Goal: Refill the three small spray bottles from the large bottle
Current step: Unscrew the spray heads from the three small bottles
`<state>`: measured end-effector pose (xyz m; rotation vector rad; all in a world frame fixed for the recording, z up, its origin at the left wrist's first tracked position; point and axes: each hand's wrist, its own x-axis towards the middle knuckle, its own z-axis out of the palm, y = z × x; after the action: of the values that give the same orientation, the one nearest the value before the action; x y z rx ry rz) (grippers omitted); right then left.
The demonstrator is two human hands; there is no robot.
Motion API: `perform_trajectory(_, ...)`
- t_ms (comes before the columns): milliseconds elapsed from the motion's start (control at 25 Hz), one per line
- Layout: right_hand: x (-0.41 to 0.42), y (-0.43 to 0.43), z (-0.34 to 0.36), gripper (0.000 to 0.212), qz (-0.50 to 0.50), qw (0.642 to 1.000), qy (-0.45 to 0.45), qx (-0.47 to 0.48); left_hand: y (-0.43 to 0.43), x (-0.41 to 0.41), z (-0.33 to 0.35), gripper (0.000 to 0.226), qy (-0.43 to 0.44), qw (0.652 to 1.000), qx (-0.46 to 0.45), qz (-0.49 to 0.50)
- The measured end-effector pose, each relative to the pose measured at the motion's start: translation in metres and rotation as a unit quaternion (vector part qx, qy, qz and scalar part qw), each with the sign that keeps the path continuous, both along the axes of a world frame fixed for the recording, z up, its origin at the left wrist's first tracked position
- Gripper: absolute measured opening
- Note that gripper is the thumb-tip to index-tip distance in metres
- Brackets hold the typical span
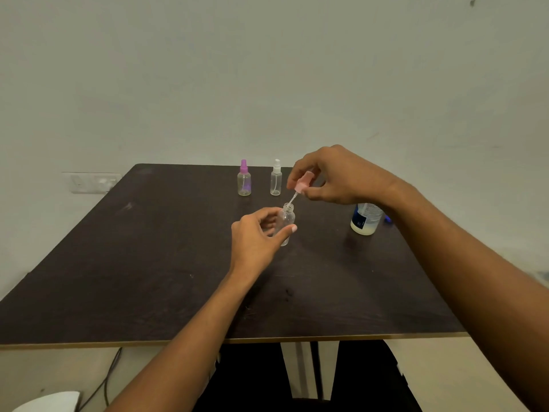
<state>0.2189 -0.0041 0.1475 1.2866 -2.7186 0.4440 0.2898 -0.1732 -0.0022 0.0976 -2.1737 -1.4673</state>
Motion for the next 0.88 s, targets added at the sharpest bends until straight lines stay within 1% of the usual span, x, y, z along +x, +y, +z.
perform_trajectory(200, 0.001, 0.014, 0.007, 0.02, -0.018, 1.0, 0.001, -0.023, -0.002, -0.001, -0.003, 0.046, -0.004, 1.0, 0.001, 0.003)
perform_trajectory(320, 0.004, 0.025, 0.008, 0.024, -0.035, 0.997, -0.006, -0.065, -0.004, -0.002, -0.004, 0.046, -0.001, 1.0, -0.007, 0.008)
perform_trajectory(440, 0.008, 0.037, 0.003, 0.023, -0.063, 0.992, -0.012, -0.113, -0.006, -0.004, -0.005, 0.048, -0.005, 1.0, -0.014, 0.015)
perform_trajectory(600, 0.009, 0.048, -0.019, 0.021, -0.12, 0.977, -0.036, -0.171, -0.007, -0.007, -0.008, 0.044, -0.003, 1.0, -0.005, 0.012)
perform_trajectory(760, 0.008, 0.05, -0.052, 0.014, -0.17, 0.952, -0.06, -0.247, -0.007, -0.013, -0.01, 0.045, -0.011, 1.0, -0.007, 0.008)
perform_trajectory(880, 0.002, 0.044, -0.083, 0.014, -0.204, 0.942, -0.057, -0.26, -0.006, -0.022, -0.011, 0.042, -0.024, 1.0, -0.006, -0.003)
